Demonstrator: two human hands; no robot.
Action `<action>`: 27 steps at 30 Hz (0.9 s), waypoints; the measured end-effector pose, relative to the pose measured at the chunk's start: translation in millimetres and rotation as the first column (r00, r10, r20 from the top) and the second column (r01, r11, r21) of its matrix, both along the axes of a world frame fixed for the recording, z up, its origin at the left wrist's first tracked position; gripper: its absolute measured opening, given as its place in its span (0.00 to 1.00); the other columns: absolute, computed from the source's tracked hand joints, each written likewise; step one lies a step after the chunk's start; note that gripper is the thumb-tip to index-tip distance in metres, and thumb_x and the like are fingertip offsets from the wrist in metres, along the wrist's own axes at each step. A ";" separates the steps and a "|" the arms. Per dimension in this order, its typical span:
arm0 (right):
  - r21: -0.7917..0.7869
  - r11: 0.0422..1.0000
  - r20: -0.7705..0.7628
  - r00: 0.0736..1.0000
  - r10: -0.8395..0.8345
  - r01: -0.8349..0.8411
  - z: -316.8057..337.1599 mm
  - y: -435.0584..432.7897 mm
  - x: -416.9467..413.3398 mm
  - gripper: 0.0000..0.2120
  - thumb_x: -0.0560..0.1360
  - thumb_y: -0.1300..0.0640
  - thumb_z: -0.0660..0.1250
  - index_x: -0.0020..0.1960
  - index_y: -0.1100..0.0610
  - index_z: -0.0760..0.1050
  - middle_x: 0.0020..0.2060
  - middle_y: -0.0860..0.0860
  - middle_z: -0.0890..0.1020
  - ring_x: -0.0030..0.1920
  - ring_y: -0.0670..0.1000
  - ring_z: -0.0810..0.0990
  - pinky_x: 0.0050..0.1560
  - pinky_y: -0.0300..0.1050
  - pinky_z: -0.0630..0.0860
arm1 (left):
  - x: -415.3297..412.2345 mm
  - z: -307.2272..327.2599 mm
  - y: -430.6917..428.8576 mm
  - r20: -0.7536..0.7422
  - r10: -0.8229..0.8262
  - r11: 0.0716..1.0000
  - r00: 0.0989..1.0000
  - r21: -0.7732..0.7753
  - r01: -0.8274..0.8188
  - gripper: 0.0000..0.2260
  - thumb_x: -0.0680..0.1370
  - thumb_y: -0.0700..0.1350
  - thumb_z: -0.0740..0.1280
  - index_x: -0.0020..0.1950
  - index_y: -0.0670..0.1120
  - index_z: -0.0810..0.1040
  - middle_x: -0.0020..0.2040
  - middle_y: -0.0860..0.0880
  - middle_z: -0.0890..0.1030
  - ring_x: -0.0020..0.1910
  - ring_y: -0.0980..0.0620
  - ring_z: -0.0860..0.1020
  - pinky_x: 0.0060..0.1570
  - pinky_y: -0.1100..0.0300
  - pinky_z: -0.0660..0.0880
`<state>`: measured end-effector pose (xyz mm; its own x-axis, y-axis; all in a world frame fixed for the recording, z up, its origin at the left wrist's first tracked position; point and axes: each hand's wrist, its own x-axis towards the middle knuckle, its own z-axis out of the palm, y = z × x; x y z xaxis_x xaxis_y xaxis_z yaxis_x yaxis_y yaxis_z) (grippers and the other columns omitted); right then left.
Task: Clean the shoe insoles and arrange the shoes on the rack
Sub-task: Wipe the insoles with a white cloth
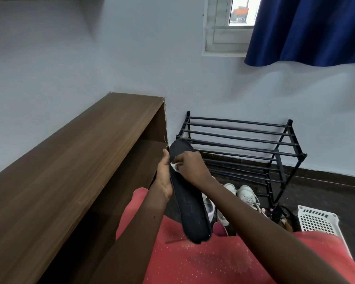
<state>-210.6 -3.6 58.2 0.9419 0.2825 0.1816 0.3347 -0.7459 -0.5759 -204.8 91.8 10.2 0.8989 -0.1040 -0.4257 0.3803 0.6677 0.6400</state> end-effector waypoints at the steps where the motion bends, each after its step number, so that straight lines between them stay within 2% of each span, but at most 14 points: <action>1: 0.016 1.000 0.009 1.000 -0.011 0.011 -0.6 0.0 2.2 0.12 0.74 0.65 0.63 0.53 0.60 0.82 0.49 0.57 0.83 0.50 0.54 0.80 0.46 0.33 0.68 | 0.5 -0.8 -0.5 0.019 -0.003 1.000 1.000 -0.001 0.003 0.34 0.75 0.67 0.58 0.65 0.40 0.75 0.61 0.37 0.77 0.63 0.40 0.75 0.68 0.46 0.67; 3: 0.042 0.998 0.046 0.998 -0.049 0.047 -1.5 -0.1 8.6 0.11 0.75 0.65 0.63 0.53 0.61 0.82 0.48 0.59 0.83 0.49 0.55 0.80 0.44 0.31 0.65 | -3.3 3.1 -3.9 0.044 -0.032 0.999 0.999 0.001 0.032 0.31 0.77 0.64 0.56 0.65 0.40 0.75 0.54 0.39 0.79 0.55 0.43 0.78 0.62 0.49 0.71; 4: 0.053 0.996 0.066 0.995 -0.076 0.072 -1.7 -0.8 13.2 0.11 0.75 0.65 0.63 0.54 0.61 0.82 0.49 0.59 0.82 0.50 0.55 0.80 0.46 0.33 0.67 | -5.5 5.1 -6.3 0.051 -0.056 0.998 0.997 0.006 0.056 0.29 0.78 0.64 0.55 0.63 0.41 0.75 0.52 0.40 0.80 0.52 0.44 0.79 0.58 0.51 0.73; 7: 0.068 0.986 0.101 0.982 -0.159 0.152 0.6 -6.7 31.0 0.11 0.76 0.66 0.62 0.55 0.63 0.81 0.51 0.61 0.81 0.52 0.58 0.79 0.53 0.45 0.74 | -9.4 4.6 -9.5 0.068 -0.131 0.991 0.989 0.023 0.130 0.28 0.78 0.64 0.54 0.59 0.43 0.79 0.50 0.40 0.83 0.48 0.44 0.82 0.48 0.52 0.78; 9: 0.081 0.976 0.065 0.976 -0.210 0.204 3.4 -12.2 39.2 0.12 0.76 0.66 0.61 0.56 0.64 0.80 0.51 0.62 0.81 0.53 0.57 0.80 0.55 0.45 0.75 | -11.4 5.1 -8.8 0.079 -0.167 0.986 0.983 0.015 0.167 0.28 0.79 0.63 0.54 0.58 0.42 0.79 0.49 0.40 0.83 0.45 0.44 0.83 0.43 0.53 0.80; 10: 0.080 0.975 0.049 0.976 -0.213 0.209 4.2 -14.1 40.2 0.12 0.76 0.66 0.62 0.56 0.63 0.80 0.52 0.61 0.82 0.53 0.56 0.80 0.54 0.43 0.75 | -11.4 5.8 -8.7 0.083 -0.173 0.985 0.981 0.008 0.173 0.28 0.79 0.63 0.53 0.58 0.42 0.79 0.49 0.39 0.83 0.45 0.44 0.83 0.43 0.53 0.80; 13: 0.022 0.994 0.043 0.994 -0.105 0.104 6.6 -13.4 26.2 0.12 0.75 0.67 0.63 0.55 0.62 0.81 0.51 0.59 0.83 0.51 0.54 0.81 0.52 0.40 0.73 | -4.9 4.2 -6.3 0.073 -0.121 0.993 0.990 0.015 0.121 0.28 0.78 0.63 0.54 0.60 0.42 0.78 0.51 0.40 0.82 0.49 0.44 0.81 0.50 0.52 0.77; 16: -0.039 0.999 -0.004 1.000 0.013 -0.013 3.8 -9.1 3.3 0.13 0.73 0.68 0.62 0.52 0.61 0.82 0.50 0.58 0.83 0.52 0.56 0.80 0.54 0.43 0.75 | 1.7 1.3 -2.2 0.025 -0.062 0.996 0.998 0.065 0.060 0.29 0.77 0.65 0.56 0.53 0.41 0.82 0.51 0.39 0.82 0.51 0.43 0.80 0.56 0.50 0.74; 19: -0.100 0.989 -0.121 0.988 0.093 -0.106 4.5 -9.8 -6.5 0.14 0.71 0.68 0.62 0.49 0.58 0.83 0.46 0.57 0.84 0.51 0.55 0.79 0.49 0.40 0.75 | 4.9 -1.5 1.7 0.025 -0.003 0.989 1.000 0.151 0.000 0.31 0.77 0.65 0.57 0.62 0.40 0.78 0.61 0.39 0.78 0.60 0.42 0.77 0.65 0.46 0.70; 21: -0.101 0.987 -0.170 0.980 0.107 -0.125 9.3 -10.9 -5.1 0.13 0.70 0.67 0.64 0.49 0.58 0.83 0.44 0.56 0.84 0.48 0.53 0.80 0.44 0.35 0.73 | 5.0 0.3 1.6 0.035 0.018 0.989 0.999 0.148 -0.024 0.31 0.76 0.65 0.58 0.65 0.40 0.76 0.63 0.39 0.77 0.62 0.42 0.76 0.67 0.45 0.68; 24: 0.007 0.999 -0.114 0.993 0.040 -0.040 14.6 -10.8 0.2 0.11 0.73 0.65 0.65 0.51 0.60 0.83 0.44 0.57 0.84 0.43 0.52 0.81 0.42 0.35 0.72 | 4.0 3.1 0.3 0.031 -0.014 0.992 0.999 0.124 0.011 0.31 0.74 0.65 0.60 0.59 0.39 0.79 0.56 0.37 0.80 0.54 0.41 0.79 0.61 0.47 0.71; 27: 0.067 0.997 -0.006 0.999 -0.041 0.041 13.3 -10.2 13.3 0.11 0.75 0.65 0.64 0.55 0.61 0.81 0.49 0.58 0.84 0.49 0.52 0.82 0.46 0.31 0.70 | 2.4 6.1 -6.4 0.055 -0.089 0.992 0.995 0.095 0.083 0.27 0.77 0.63 0.57 0.54 0.42 0.80 0.47 0.40 0.83 0.45 0.45 0.82 0.49 0.53 0.78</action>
<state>-197.3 -13.8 71.5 0.9533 0.2308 0.1949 0.3021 -0.7187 -0.6263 -202.4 85.5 16.3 0.9120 -0.1444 -0.3839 0.3937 0.5707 0.7206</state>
